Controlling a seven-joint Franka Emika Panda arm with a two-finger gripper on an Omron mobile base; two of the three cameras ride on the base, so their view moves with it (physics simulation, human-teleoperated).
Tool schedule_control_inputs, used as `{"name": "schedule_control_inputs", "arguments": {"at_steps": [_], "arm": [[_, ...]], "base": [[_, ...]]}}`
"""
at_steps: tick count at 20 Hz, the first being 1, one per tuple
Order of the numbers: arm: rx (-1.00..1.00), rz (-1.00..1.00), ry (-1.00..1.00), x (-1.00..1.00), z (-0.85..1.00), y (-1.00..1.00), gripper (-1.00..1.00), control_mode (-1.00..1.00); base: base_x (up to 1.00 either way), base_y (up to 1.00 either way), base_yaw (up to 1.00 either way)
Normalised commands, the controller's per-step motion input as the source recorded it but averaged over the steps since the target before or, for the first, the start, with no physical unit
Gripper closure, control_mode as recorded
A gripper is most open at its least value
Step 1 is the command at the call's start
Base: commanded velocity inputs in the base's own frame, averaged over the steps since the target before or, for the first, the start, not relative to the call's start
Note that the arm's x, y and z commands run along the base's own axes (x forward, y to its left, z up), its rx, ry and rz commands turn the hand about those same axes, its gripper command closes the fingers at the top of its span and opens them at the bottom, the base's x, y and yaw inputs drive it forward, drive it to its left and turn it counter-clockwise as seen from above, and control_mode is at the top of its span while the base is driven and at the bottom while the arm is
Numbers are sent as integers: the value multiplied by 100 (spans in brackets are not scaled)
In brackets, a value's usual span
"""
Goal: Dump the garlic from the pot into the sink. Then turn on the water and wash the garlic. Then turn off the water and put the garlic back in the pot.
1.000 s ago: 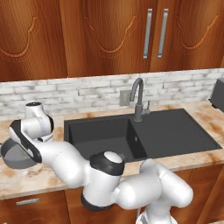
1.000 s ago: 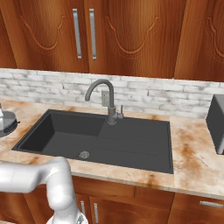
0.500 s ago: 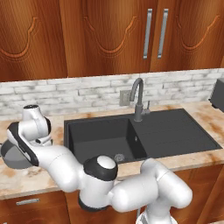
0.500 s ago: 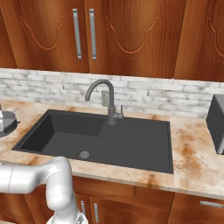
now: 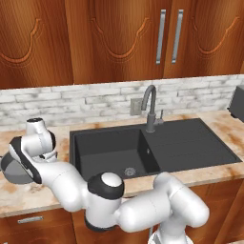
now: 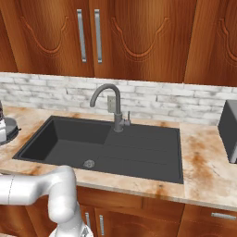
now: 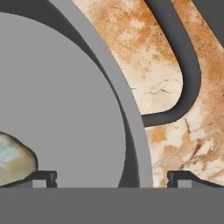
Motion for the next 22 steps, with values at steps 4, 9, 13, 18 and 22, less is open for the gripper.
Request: {"name": "schedule_control_inputs", "arguments": {"at_steps": [4, 9, 13, 18, 22], "arm": [[-2, 0, 0, 19, -21, 13, -100, -100], [-4, 0, 0, 5, -33, 19, -100, -100], [-4, 0, 0, 1, -44, 15, 100, -100], [0, 0, 0, 0, -48, 0, 100, -100], [0, 0, 0, 0, -49, 0, 100, -100]], "base": [[0, 0, 0], [0, 0, 0], [0, 0, 0], [0, 0, 0], [0, 0, 0]]}}
